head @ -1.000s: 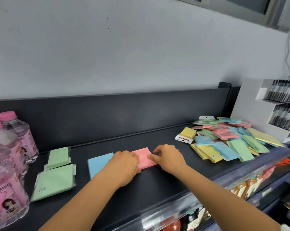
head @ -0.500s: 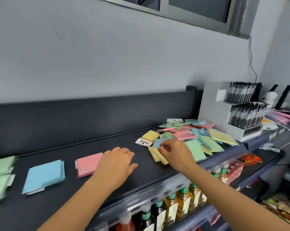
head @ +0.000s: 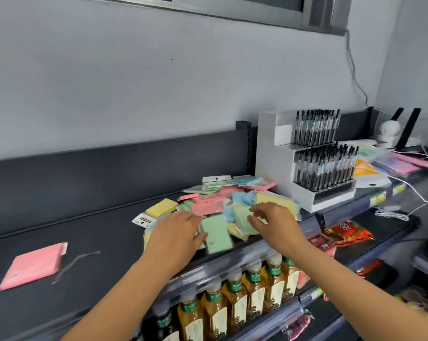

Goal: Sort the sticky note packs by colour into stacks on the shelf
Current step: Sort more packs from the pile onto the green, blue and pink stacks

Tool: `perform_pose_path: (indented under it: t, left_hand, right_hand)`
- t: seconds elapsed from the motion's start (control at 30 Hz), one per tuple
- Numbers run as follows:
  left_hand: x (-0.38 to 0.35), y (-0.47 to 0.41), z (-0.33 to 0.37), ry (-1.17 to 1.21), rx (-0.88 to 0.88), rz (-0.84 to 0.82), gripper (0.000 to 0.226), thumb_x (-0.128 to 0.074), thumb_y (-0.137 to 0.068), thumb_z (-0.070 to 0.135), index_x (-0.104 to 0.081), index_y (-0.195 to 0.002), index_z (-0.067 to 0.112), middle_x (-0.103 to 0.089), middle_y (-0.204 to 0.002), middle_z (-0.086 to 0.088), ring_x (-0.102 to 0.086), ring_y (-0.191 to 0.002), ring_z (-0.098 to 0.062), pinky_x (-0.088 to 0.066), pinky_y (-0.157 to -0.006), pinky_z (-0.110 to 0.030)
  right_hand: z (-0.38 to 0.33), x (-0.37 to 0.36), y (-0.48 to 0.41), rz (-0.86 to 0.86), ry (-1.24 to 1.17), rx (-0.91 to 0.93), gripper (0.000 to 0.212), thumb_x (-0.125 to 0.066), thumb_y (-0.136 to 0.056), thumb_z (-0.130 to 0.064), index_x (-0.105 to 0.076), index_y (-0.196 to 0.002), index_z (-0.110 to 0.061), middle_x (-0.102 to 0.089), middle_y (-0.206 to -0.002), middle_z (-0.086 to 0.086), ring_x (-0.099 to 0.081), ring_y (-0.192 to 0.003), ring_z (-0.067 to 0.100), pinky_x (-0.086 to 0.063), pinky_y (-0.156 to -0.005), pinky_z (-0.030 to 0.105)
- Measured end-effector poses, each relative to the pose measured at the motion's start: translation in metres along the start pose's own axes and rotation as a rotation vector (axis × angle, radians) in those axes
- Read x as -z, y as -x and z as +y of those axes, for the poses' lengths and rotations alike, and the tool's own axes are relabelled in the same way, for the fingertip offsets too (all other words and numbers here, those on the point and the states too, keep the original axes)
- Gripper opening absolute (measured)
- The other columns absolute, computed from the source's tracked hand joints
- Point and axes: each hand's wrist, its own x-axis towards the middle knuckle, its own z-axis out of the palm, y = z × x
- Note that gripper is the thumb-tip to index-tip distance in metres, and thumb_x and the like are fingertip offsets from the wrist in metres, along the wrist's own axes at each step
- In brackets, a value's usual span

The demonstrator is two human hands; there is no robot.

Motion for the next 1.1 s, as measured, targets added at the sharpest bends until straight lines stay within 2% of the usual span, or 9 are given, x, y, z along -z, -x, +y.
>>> perform_pose_path:
  t: [0.17,0.4,0.5,0.7,0.9,1.0,1.1]
  left_hand:
    - [-0.010,-0.031,0.014,-0.012,0.006,-0.009,0.042,-0.040,-0.094,0.048,-0.051,-0.129,0.026,-0.054,-0.129,0.008,-0.047,-0.120,-0.016,-0.041,-0.093,-0.031]
    - [-0.018,-0.080,0.011,-0.030,0.002,-0.003,0.040,-0.042,-0.092,0.049,-0.052,-0.125,0.030,-0.057,-0.121,0.011,-0.050,-0.110,-0.015,-0.040,-0.082,-0.029]
    - [-0.021,-0.111,0.005,-0.073,-0.013,-0.028,0.039,-0.041,-0.092,0.047,-0.054,-0.122,0.026,-0.057,-0.121,0.010,-0.051,-0.109,-0.017,-0.044,-0.081,-0.030]
    - [-0.029,-0.154,-0.016,-0.120,-0.017,-0.217,0.049,-0.041,-0.092,0.056,-0.050,-0.126,0.022,-0.052,-0.129,0.006,-0.047,-0.115,-0.019,-0.044,-0.087,-0.035]
    - [-0.035,-0.170,-0.029,-0.137,0.000,-0.298,0.048,-0.043,-0.092,0.051,-0.050,-0.128,0.021,-0.050,-0.132,0.004,-0.048,-0.118,-0.020,-0.045,-0.092,-0.039]
    - [-0.035,-0.174,-0.026,-0.150,0.026,-0.299,0.046,-0.043,-0.092,0.049,-0.049,-0.129,0.022,-0.050,-0.133,0.004,-0.047,-0.118,-0.020,-0.045,-0.093,-0.039]
    - [-0.035,-0.175,-0.020,-0.150,0.055,-0.293,0.044,-0.044,-0.093,0.047,-0.051,-0.127,0.021,-0.050,-0.132,0.004,-0.048,-0.117,-0.020,-0.046,-0.092,-0.039]
  right_hand:
    - [0.028,0.005,-0.020,0.021,-0.011,-0.013,0.031,-0.060,-0.088,-0.030,-0.064,-0.115,-0.015,-0.067,-0.104,0.002,-0.060,-0.096,0.018,-0.048,-0.081,0.031]
    - [0.051,0.004,-0.060,0.027,0.000,-0.014,0.028,-0.062,-0.086,-0.028,-0.065,-0.112,-0.016,-0.066,-0.105,0.002,-0.060,-0.097,0.019,-0.048,-0.083,0.030]
    - [0.062,0.002,-0.095,-0.001,0.043,-0.002,0.029,-0.062,-0.087,-0.028,-0.064,-0.112,-0.014,-0.065,-0.110,0.005,-0.060,-0.098,0.021,-0.047,-0.084,0.030]
    - [0.071,-0.020,-0.154,-0.162,0.105,-0.020,0.053,-0.067,-0.082,-0.032,-0.050,-0.131,-0.021,-0.051,-0.132,0.004,-0.052,-0.115,0.022,-0.041,-0.092,0.030]
    - [0.082,-0.044,-0.188,-0.374,0.226,-0.008,0.069,-0.064,-0.082,-0.034,-0.034,-0.142,-0.021,-0.032,-0.150,0.003,-0.036,-0.133,0.024,-0.034,-0.108,0.037]
    - [0.086,-0.049,-0.195,-0.431,0.295,-0.042,0.060,-0.057,-0.086,-0.035,-0.036,-0.140,-0.020,-0.046,-0.139,0.009,-0.047,-0.123,0.029,-0.042,-0.099,0.037]
    - [0.085,-0.050,-0.196,-0.363,0.459,0.072,0.034,-0.048,-0.089,-0.026,-0.049,-0.122,-0.016,-0.059,-0.117,0.010,-0.056,-0.102,0.030,-0.045,-0.076,0.033]
